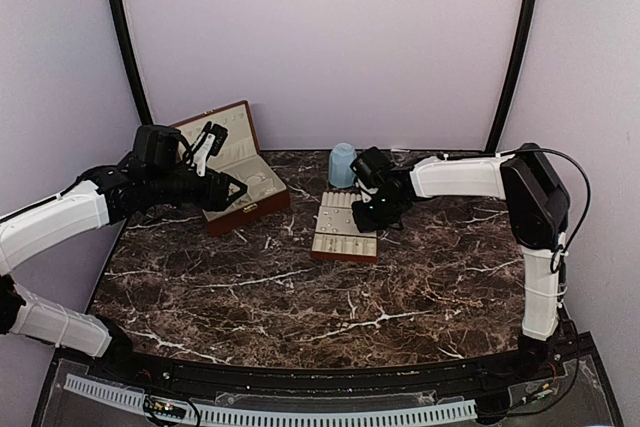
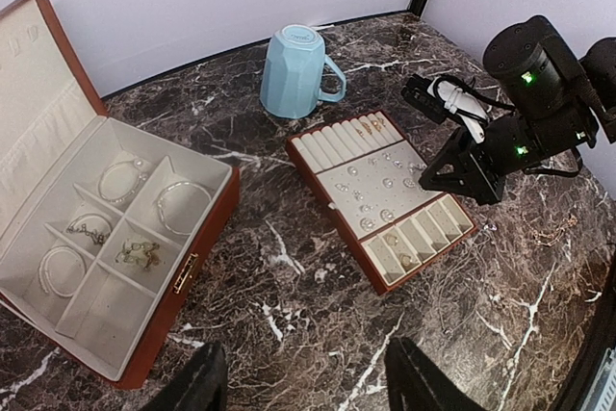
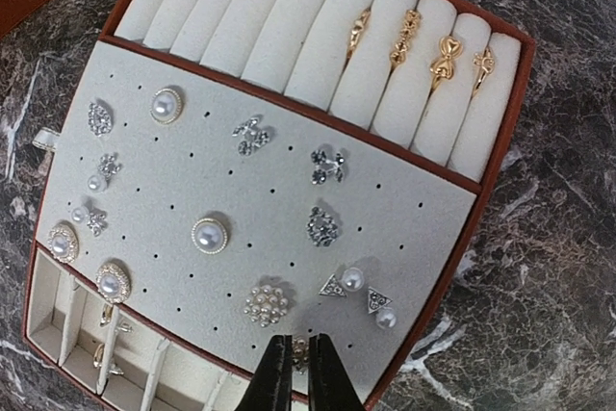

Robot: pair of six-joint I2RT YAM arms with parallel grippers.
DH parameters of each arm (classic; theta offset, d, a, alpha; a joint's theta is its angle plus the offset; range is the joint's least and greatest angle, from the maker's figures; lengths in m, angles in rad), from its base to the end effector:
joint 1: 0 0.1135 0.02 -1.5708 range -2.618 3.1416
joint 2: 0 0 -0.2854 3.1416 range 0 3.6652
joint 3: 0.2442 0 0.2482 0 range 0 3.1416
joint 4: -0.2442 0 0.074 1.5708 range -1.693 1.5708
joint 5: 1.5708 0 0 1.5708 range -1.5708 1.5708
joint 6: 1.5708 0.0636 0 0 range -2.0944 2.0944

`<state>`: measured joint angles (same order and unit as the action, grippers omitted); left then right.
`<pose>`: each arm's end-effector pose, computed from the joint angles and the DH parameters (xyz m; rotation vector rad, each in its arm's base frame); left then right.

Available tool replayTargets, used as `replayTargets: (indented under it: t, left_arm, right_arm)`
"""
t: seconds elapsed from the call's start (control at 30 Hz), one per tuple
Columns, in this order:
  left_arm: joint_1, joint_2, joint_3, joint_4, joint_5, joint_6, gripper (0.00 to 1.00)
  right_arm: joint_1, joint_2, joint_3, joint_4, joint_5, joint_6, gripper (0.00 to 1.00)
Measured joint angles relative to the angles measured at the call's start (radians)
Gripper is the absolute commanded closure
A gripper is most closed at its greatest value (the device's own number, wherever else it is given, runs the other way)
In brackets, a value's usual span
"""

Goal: Organize the mixed jewelry
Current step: Adjust the earring on the earring holder.

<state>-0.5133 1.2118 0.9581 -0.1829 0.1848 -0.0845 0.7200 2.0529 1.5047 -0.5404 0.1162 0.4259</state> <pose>0.2483 -0.1534 0.3206 0.5521 1.9692 -0.5637 0.3452 0.2930 0.1705 -0.3529 2.6427 0.2250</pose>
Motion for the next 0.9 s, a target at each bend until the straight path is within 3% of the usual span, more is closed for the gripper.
replayTargets:
  t: [0.47, 0.67, 0.9]
  left_arm:
    - [0.000, -0.037, -0.029, 0.021, -0.023, 0.000, 0.41]
    - [0.000, -0.157, -0.078, 0.062, -0.070, 0.003, 0.40]
    - [0.000, -0.183, -0.092, 0.100, -0.108, 0.008, 0.39]
  right_arm:
    - [0.000, -0.008, -0.019, 0.023, 0.014, 0.040, 0.88]
    - [0.000, -0.016, -0.019, 0.010, 0.030, 0.041, 0.79]
    - [0.000, -0.084, -0.020, -0.001, 0.047, 0.038, 0.71]
